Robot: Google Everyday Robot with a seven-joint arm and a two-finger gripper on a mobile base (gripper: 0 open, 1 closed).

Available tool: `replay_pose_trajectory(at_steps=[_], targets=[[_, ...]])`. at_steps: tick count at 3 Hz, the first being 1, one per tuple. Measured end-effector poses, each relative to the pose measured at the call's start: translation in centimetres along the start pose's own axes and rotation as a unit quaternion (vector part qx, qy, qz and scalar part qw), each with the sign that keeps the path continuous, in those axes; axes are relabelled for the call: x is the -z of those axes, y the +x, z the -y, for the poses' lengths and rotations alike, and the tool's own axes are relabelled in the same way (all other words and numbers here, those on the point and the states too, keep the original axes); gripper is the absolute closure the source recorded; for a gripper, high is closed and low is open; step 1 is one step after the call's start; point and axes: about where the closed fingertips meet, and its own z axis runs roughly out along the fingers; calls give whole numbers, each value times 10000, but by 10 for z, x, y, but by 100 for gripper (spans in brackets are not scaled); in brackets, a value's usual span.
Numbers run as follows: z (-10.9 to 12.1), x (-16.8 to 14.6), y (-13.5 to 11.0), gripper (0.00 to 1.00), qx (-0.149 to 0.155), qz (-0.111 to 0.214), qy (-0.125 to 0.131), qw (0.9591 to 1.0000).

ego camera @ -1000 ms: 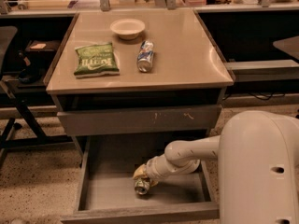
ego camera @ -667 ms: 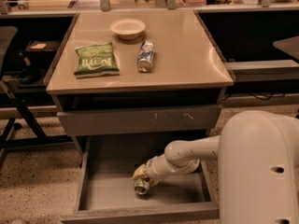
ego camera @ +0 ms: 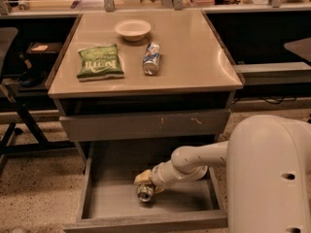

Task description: Place 7up can into middle drawer

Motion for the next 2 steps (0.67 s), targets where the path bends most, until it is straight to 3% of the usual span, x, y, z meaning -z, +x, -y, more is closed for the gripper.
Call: replay_pose_trajectory(at_steps=[1, 2], targets=[[0, 0, 0, 0, 0, -1, 0, 10000], [0, 0, 0, 0, 0, -1, 0, 10000]])
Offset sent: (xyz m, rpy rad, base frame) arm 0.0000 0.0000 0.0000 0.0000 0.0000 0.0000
